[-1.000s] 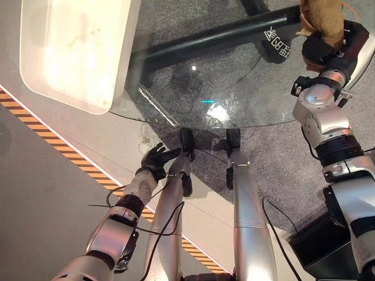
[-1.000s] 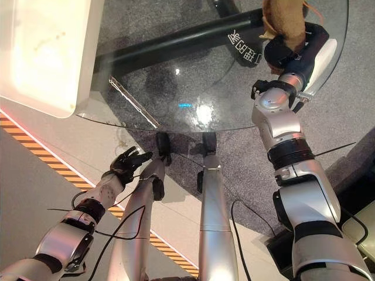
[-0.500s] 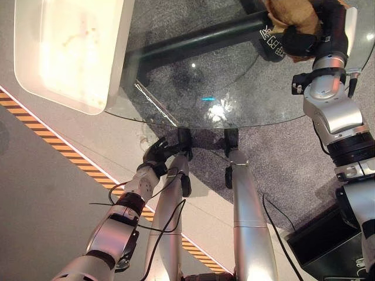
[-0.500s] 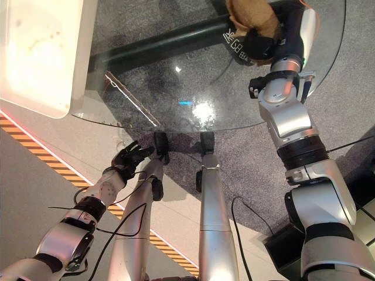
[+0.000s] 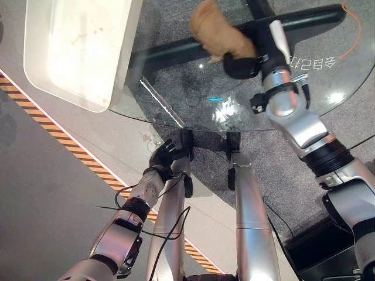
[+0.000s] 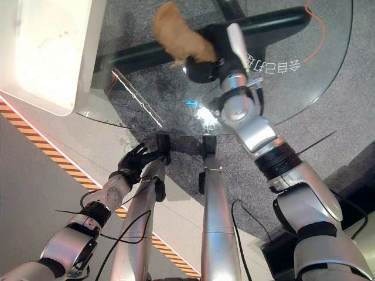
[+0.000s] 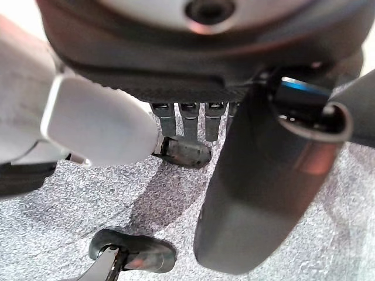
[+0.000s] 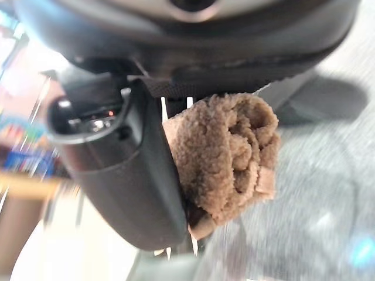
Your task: Wipe the table with a cloth and put it in the basket.
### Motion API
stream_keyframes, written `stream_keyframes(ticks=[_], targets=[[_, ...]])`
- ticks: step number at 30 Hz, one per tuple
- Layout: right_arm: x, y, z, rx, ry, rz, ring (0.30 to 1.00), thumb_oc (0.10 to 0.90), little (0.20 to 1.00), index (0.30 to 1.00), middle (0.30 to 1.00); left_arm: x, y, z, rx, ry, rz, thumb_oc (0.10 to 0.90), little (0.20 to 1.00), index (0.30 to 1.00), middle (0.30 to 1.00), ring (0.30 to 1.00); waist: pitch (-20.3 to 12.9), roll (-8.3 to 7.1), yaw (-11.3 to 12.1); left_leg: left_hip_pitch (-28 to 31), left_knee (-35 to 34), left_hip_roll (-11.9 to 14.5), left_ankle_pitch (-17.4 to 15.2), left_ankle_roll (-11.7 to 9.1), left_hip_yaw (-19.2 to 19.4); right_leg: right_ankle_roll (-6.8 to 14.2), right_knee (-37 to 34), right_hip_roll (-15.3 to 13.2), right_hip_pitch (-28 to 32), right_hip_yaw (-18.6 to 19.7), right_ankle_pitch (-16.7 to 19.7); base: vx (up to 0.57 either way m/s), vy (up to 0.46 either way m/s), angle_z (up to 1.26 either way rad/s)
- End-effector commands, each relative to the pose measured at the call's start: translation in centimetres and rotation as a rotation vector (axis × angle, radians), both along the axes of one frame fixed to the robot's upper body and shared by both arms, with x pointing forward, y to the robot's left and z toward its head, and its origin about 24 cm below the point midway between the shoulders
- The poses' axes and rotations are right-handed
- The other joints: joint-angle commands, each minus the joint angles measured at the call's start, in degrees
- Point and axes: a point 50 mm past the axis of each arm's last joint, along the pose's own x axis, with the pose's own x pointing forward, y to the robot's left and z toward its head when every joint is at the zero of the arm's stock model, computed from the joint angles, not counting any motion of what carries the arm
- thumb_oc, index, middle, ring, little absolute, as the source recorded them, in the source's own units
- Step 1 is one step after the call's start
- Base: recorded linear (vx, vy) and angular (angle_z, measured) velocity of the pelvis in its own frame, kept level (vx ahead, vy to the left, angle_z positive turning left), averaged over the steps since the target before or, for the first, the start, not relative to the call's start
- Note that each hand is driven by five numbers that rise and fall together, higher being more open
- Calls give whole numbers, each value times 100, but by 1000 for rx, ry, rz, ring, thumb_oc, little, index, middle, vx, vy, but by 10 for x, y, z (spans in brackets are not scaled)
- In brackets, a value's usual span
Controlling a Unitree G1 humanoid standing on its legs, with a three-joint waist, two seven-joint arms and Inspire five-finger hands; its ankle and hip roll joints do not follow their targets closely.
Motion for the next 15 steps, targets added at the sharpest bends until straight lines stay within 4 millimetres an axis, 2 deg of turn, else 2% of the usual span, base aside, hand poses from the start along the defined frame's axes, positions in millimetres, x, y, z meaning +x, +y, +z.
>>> stream_keyframes(ticks=[1,9,15], targets=[[-2,23,-73,-5,302,131,300,100,200,300,300,-18,14,-24,54,36,28,800,900,900,900,900,-4,157,13,-156,518,-114,-619,-44,28,526,-721,-263,-126,378,417,-12,-36,5],[-14,31,-99,-15,401,283,300,100,200,300,300,-19,15,-12,56,-85,71,800,900,900,900,900,-4,132,62,-73,521,-142,-589,-68,-75,521,-679,-227,-31,377,419,-17,-52,14],[-15,19,-102,65,351,229,300,100,200,300,300,-18,17,1,56,-166,100,800,900,900,900,900,-4,94,79,-41,541,-146,-583,-90,-158,534,-620,-203,3,376,426,-19,-61,10]])
